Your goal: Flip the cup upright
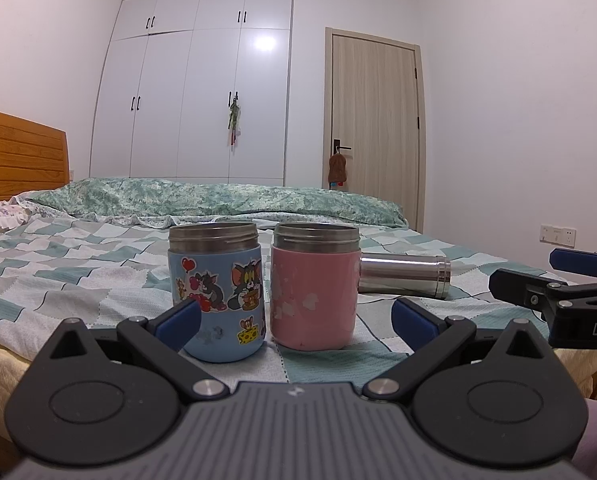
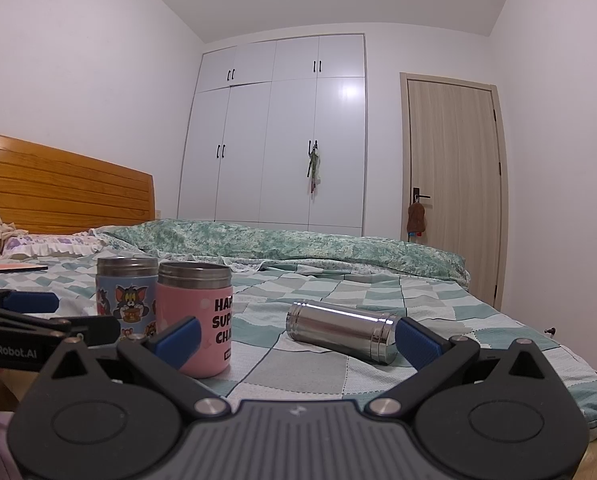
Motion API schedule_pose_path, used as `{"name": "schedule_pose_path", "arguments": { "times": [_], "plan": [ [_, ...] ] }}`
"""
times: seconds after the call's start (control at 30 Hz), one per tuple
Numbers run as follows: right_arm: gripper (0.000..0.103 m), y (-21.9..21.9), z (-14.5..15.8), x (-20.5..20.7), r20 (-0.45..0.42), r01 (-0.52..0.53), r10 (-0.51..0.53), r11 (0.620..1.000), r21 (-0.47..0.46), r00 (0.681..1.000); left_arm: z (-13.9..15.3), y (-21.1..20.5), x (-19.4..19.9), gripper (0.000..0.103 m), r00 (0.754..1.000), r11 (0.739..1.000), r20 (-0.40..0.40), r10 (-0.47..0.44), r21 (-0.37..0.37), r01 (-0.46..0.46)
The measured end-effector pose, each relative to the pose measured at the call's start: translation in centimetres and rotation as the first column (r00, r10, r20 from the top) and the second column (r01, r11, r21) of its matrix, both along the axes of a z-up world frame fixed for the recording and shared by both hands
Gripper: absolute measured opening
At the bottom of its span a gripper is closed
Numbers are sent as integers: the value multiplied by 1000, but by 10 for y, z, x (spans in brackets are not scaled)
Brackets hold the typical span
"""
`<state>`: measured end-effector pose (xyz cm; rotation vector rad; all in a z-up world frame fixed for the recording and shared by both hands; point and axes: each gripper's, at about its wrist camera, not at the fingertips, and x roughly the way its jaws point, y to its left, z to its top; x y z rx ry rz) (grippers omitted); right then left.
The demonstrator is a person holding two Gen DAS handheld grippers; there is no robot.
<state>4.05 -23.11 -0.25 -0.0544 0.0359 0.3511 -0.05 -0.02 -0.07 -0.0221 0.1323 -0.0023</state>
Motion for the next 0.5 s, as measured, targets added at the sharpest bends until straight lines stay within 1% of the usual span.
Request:
{"name": "schedule_pose_path", "arguments": {
  "times": [0.5],
  "plan": [
    [103,-1,0,-1,0,0,0,1000,0,1000,1,-1,0,103,1000,1000,2,0,1,0]
  ]
}}
